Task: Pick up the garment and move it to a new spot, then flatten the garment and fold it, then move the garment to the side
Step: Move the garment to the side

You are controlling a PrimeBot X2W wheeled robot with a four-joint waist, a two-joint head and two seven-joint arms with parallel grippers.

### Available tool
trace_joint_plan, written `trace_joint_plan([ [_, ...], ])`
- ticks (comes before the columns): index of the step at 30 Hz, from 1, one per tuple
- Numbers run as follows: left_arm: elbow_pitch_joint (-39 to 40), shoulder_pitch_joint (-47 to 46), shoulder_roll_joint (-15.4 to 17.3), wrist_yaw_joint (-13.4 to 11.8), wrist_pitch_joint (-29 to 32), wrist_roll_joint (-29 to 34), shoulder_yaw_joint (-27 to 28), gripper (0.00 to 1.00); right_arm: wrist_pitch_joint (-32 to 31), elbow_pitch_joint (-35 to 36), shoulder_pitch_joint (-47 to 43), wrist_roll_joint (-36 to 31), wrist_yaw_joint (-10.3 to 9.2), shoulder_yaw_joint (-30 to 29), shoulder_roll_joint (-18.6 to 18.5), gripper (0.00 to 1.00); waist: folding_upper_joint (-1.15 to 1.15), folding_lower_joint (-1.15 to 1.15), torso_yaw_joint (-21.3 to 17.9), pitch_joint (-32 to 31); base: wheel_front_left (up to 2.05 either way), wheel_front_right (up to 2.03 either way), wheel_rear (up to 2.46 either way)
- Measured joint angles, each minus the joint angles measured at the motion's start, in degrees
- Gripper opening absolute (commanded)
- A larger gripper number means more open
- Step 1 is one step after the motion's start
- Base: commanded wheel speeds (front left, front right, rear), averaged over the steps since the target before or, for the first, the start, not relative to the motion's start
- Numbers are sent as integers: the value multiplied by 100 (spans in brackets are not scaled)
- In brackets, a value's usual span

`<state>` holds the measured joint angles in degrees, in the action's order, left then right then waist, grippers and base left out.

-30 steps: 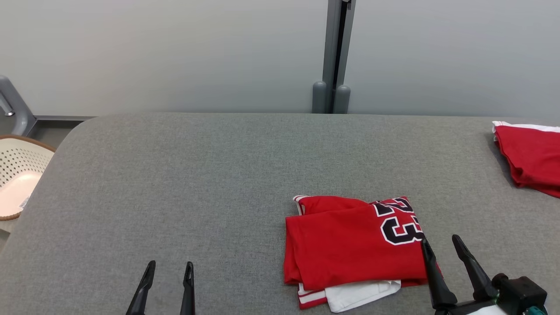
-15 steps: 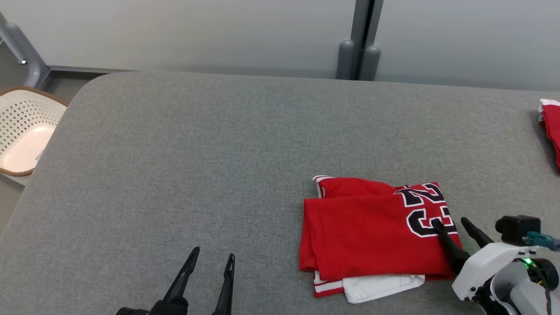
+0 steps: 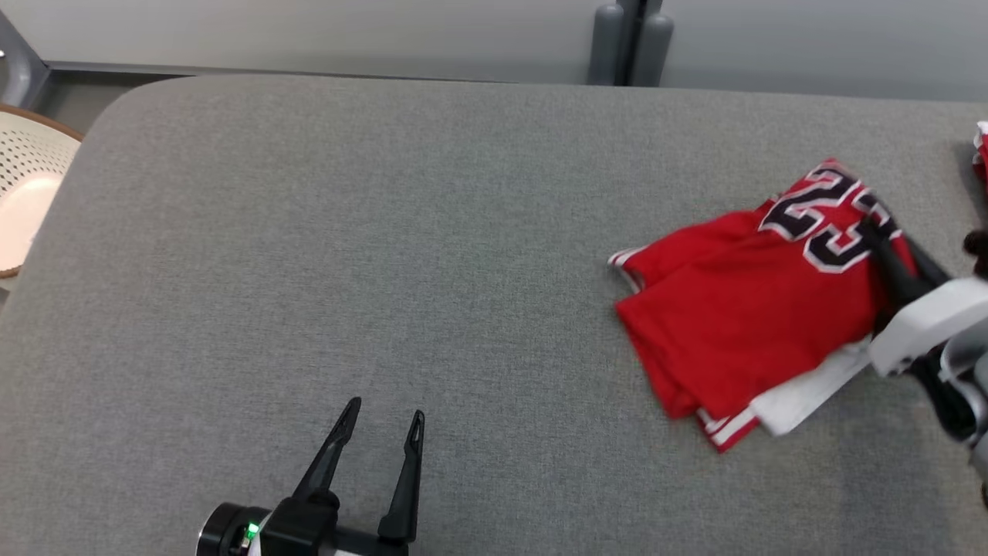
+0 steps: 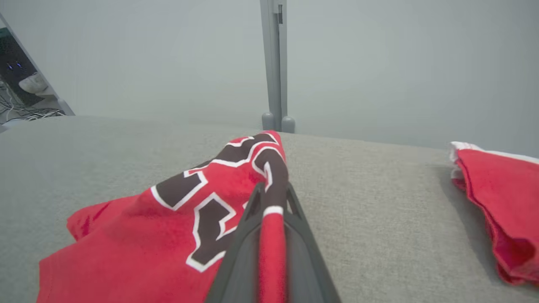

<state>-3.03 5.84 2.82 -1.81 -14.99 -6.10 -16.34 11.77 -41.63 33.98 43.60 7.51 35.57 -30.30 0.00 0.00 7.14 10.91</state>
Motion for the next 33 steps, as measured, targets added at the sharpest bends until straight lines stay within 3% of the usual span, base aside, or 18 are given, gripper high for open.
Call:
trace_joint_plan([
  [9, 99, -671, -1, 79, 0, 103, 20, 100, 147, -977, 1753, -269, 0, -668, -806, 0, 0, 0, -324, 897, 0, 0, 0],
  [17, 112, -1028, -1, 176, 0, 193, 52, 100, 234, -1681, 2446, -691, 0, -1183, -1528, 0, 0, 0, -490, 1522, 0, 0, 0],
  [18, 105, -1051, 0, 180, 0, 193, 49, 100, 238, -1785, 2487, -797, 0, -1230, -1577, 91, 0, 0, -500, 1568, 0, 0, 0],
  [19, 98, -1080, -1, 182, 0, 193, 42, 100, 253, -1902, 2546, -915, 0, -1277, -1613, 100, 0, 0, -506, 1602, 0, 0, 0],
  [24, 51, -1137, 0, 221, 0, 181, 15, 100, 305, -1794, 2823, -1773, 0, -1862, -1718, 100, 0, 0, -473, 1606, 0, 0, 0],
  [26, 48, -1140, -2, 213, 0, 99, 21, 100, 322, -1163, 2735, -2318, -1, -2424, -1561, 100, 0, 0, -452, 1542, 0, 0, 0],
  [31, 59, -1057, -1, 124, 0, -245, 107, 100, 328, 408, 928, -2926, 5, -3137, 120, 100, 0, 0, -397, 1204, 0, 0, 0],
  [33, 87, -952, 2, 67, 0, -436, 164, 100, 333, 1003, 322, -3025, 4, -3283, 543, 100, 0, 0, -374, 1013, 0, 0, 0],
])
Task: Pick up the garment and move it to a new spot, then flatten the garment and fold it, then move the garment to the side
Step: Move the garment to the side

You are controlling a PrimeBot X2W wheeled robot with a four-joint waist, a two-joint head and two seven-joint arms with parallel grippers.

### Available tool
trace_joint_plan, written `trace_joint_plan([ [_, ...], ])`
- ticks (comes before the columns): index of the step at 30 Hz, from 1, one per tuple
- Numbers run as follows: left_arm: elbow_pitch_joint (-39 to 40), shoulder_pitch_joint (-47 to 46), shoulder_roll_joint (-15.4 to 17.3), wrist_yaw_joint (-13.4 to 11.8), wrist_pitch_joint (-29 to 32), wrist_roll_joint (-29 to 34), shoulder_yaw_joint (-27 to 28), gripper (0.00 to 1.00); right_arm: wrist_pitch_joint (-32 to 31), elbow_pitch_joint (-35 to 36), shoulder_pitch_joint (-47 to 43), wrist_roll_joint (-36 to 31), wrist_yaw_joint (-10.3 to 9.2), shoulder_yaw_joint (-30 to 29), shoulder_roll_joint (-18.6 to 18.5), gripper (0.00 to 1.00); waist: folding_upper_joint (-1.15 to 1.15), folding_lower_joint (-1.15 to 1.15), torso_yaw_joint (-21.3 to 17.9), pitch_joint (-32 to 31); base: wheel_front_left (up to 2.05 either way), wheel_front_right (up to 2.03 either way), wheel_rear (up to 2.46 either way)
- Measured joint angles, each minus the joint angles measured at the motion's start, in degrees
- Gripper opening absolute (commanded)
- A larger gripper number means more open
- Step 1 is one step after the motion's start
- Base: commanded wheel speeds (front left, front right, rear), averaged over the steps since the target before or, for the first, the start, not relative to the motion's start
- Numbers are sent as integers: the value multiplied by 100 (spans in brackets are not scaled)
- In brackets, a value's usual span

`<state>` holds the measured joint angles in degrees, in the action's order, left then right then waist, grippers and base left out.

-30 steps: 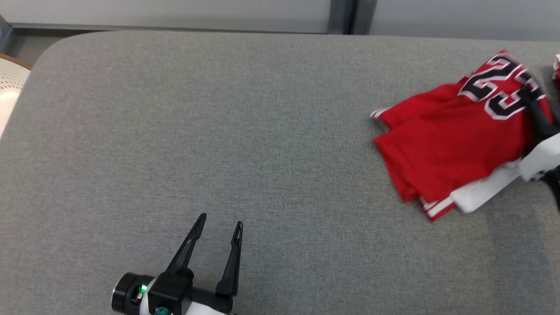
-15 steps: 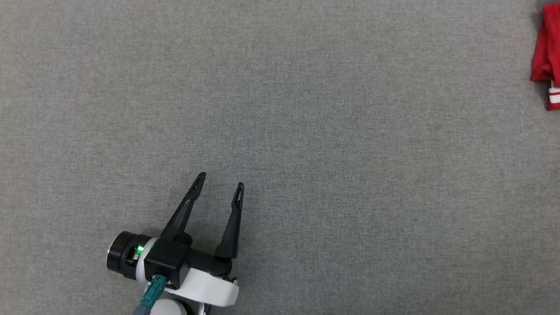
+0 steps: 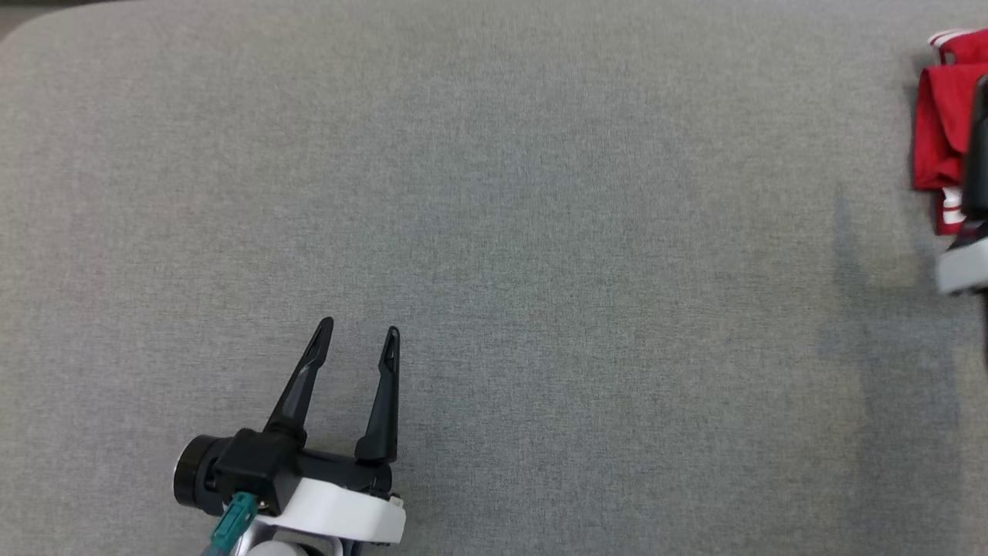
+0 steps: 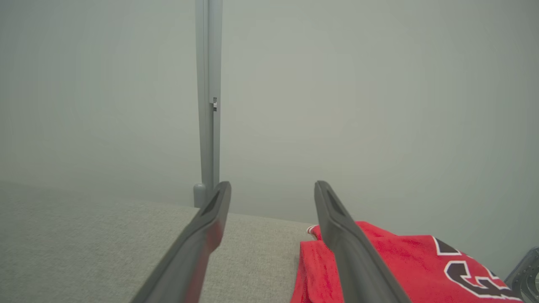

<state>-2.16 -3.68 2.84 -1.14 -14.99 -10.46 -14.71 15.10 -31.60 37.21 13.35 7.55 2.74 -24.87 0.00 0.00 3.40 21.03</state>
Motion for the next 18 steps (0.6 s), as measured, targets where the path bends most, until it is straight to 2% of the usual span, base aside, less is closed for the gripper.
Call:
trace_joint_plan([
  [5, 175, 258, -5, -44, 0, -461, 182, 100, 1, 1134, -1401, -288, 0, -20, 1005, 100, 0, 0, 67, -519, 0, 0, 0],
  [8, 277, 407, -4, -62, -1, -530, 347, 100, 1, 1761, -2005, -436, 0, 16, 1395, 100, 0, 0, 94, -821, 0, 0, 0],
  [13, 385, 711, -3, -77, 0, -369, 498, 100, 1, 2615, -3016, -560, 0, 71, 1820, 100, 0, 0, 103, -1312, 0, 0, 0],
  [18, 467, 1165, -1, -52, -1, -90, 568, 100, 1, 2877, -3841, -542, -3, -45, 2030, 100, 0, 0, 28, -1778, 0, 0, 0],
])
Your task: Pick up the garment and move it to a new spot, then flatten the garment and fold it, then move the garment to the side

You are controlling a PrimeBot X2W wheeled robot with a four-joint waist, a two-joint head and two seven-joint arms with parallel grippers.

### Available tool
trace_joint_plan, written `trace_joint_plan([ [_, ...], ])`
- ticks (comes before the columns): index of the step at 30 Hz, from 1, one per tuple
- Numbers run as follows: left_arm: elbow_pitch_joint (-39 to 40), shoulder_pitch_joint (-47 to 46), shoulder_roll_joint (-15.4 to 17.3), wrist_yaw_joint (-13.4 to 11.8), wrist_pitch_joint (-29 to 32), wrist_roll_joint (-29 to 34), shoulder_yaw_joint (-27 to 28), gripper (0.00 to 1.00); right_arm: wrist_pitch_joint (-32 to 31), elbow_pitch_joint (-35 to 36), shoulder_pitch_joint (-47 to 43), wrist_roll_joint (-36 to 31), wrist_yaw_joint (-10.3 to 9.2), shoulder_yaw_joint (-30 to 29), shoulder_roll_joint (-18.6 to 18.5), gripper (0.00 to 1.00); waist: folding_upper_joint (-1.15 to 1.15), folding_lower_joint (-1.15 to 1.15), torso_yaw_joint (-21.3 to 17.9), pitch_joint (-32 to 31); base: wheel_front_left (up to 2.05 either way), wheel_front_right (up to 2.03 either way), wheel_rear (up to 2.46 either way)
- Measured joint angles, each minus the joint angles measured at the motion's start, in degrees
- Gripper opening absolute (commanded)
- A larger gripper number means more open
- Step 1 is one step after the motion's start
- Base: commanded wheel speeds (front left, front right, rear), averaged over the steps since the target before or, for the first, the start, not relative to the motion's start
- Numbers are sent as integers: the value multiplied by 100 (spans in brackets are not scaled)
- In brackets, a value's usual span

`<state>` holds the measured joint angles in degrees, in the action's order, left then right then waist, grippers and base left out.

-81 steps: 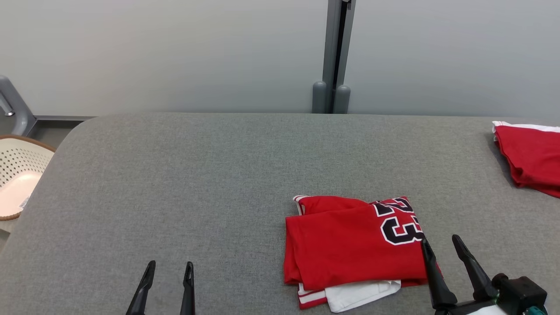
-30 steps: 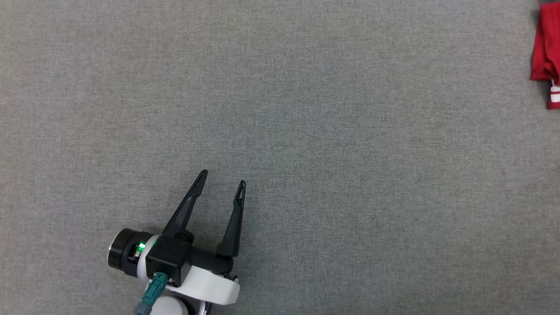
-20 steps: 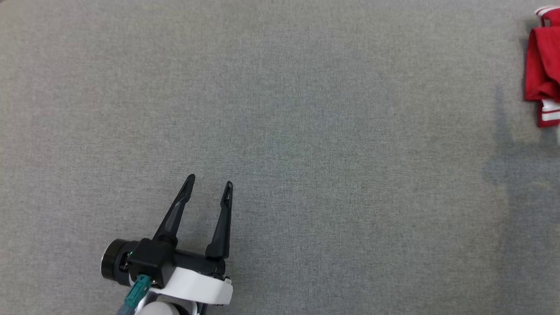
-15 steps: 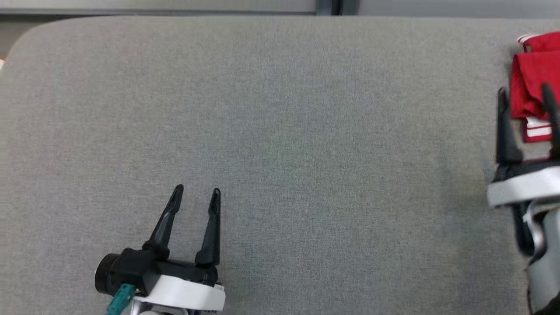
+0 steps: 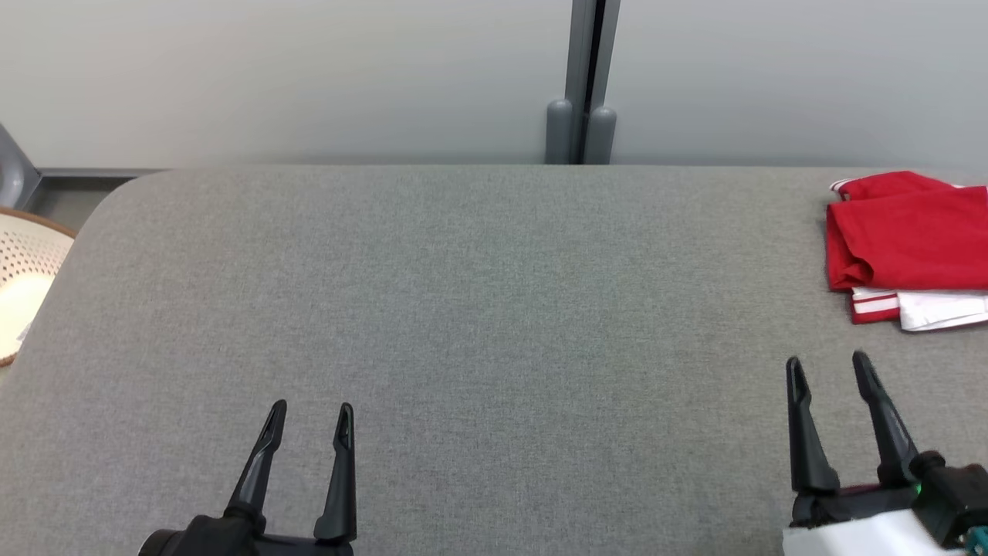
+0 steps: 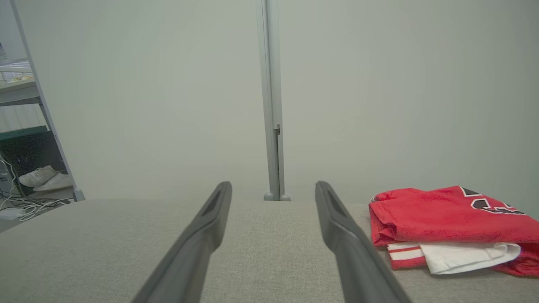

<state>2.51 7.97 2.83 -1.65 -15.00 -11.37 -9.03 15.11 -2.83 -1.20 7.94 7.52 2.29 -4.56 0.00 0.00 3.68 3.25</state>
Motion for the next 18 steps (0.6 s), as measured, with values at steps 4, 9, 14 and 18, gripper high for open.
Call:
trace_joint_plan([
  [4, 89, 249, -2, 9, 0, 69, 34, 100, 0, -26, -450, 77, 0, 104, 22, 100, 0, 0, -86, -284, 0, 0, 0],
  [9, 56, 425, -3, 24, 0, 59, 110, 100, 0, -65, -714, 177, -1, 82, 43, 100, 0, 0, -175, -510, 0, 0, 0],
  [14, 9, 478, -1, 112, 1, 71, 167, 100, 0, -108, -784, 210, -1, 126, 42, 100, 0, 0, -197, -614, 0, 0, 0],
  [18, 1, 518, -2, 152, 1, 82, 167, 100, 0, -105, -812, 211, -1, 121, 43, 100, 0, 0, -191, -641, 0, 0, 0],
])
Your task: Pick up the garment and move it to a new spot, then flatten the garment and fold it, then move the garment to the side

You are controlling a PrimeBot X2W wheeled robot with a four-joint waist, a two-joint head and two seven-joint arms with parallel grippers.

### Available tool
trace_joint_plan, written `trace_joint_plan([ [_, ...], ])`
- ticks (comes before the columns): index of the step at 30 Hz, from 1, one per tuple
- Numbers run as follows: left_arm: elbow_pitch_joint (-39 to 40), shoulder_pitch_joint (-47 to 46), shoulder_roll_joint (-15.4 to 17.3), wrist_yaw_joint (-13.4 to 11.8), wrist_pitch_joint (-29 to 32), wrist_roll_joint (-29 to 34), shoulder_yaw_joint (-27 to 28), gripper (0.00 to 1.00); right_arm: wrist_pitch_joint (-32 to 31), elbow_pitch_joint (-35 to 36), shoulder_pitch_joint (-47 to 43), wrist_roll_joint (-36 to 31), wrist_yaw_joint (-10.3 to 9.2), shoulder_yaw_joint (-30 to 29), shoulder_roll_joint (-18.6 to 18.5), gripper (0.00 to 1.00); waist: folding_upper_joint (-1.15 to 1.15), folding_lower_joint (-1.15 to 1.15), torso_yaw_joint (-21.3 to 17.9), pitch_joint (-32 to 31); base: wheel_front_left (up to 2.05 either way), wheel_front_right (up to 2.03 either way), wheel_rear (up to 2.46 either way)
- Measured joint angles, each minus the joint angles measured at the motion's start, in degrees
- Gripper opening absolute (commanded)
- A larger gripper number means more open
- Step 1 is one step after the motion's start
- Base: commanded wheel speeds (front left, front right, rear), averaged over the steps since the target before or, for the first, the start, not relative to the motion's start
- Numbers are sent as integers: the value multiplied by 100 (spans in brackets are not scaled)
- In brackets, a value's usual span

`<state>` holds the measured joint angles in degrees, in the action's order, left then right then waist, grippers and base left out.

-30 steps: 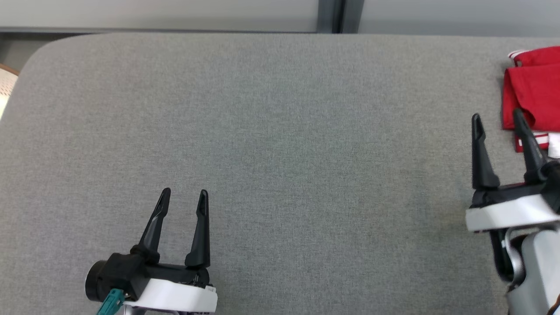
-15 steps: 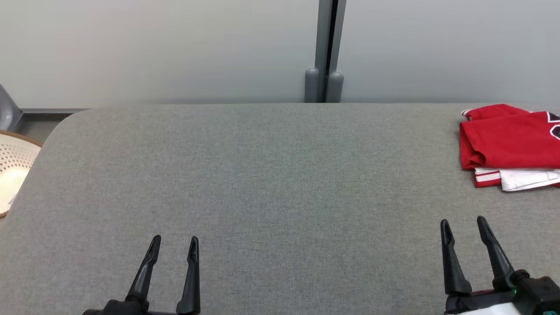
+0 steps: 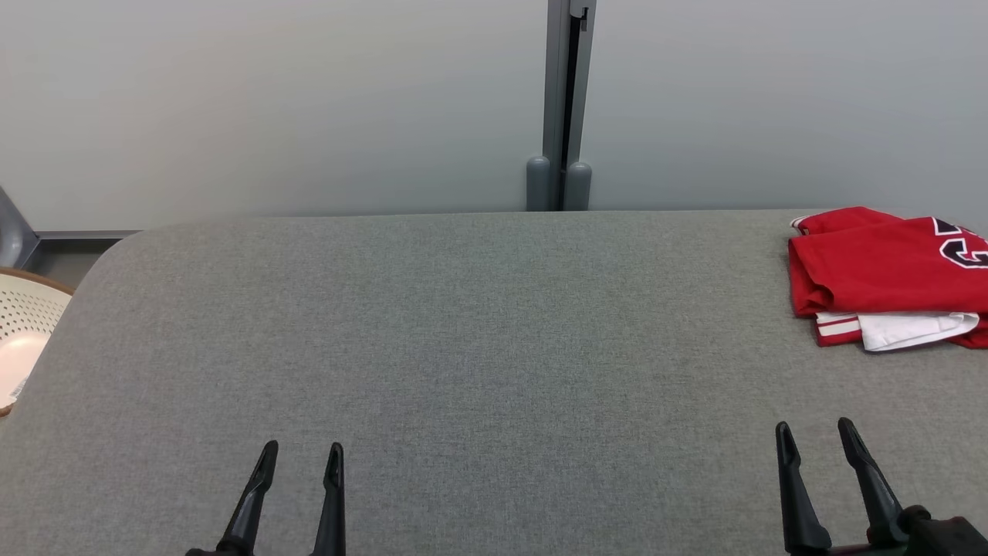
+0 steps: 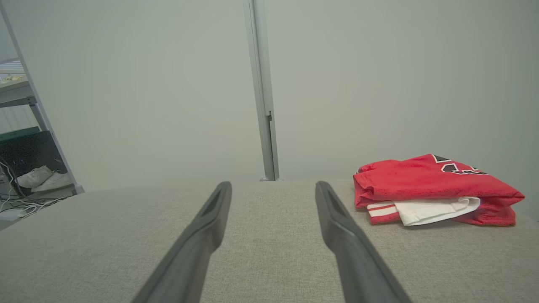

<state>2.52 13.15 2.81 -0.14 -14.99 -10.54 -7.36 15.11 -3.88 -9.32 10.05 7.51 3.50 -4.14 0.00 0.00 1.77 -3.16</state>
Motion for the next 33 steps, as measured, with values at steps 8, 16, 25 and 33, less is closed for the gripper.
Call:
trace_joint_plan([
  [8, -219, 99, -14, 8, 56, -285, -21, 0, -49, -236, -74, 272, 0, 51, 37, 0, 0, 0, 5, 2, 0, 0, 0],
  [16, -374, -27, 35, 67, 240, -1230, 46, 0, -234, -311, 48, 1212, 0, 0, 18, 0, 0, 0, -7, 24, 0, 0, 0],
  [25, -595, -312, 88, 168, 437, -2269, 132, 0, -456, -421, 258, 2247, 0, -78, -14, 0, 0, 0, -22, 50, 0, 0, 0],
  [33, -737, -486, 138, 234, 587, -3008, 208, 0, -612, -478, 389, 2980, 0, -126, -30, 0, 0, 0, -33, 72, 0, 0, 0],
])
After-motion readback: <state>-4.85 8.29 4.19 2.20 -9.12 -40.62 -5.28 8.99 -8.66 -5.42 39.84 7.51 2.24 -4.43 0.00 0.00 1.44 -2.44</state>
